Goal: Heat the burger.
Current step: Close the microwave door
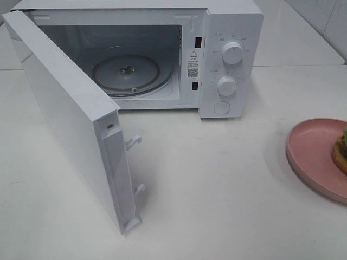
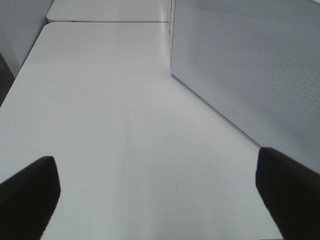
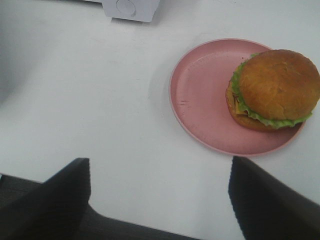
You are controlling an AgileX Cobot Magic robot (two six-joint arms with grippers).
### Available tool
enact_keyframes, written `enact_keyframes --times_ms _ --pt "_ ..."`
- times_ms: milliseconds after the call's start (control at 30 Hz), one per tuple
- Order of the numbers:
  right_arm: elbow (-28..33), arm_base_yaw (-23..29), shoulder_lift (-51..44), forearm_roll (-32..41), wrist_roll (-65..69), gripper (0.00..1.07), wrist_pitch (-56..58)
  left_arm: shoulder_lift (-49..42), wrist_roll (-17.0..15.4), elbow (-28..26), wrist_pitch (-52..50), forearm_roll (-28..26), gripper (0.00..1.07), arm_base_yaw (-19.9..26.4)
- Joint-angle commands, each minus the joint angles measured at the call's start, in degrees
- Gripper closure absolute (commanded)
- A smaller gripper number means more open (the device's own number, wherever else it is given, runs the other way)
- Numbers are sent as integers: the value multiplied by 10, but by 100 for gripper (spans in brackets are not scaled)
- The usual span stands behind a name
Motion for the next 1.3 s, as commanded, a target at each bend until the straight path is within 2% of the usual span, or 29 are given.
enact_keyframes --times_ms 33,67,267,333,600,1300 --pt "23 -42 -40 19 -12 31 0 -10 0 2 -5 0 7 1" --pt "38 -68 -62 29 -12 31 0 -10 0 2 -5 0 7 1" --pt "45 -125 -112 46 -13 31 -18 -10 0 2 -5 0 7 1" --pt "45 -159 -135 46 -13 31 -17 -10 0 2 -5 0 7 1" --pt "46 -206 -180 48 -13 31 -19 -10 0 2 -5 0 7 1" --pt "46 -207 -180 52 -14 31 -19 -10 0 2 -5 0 7 1"
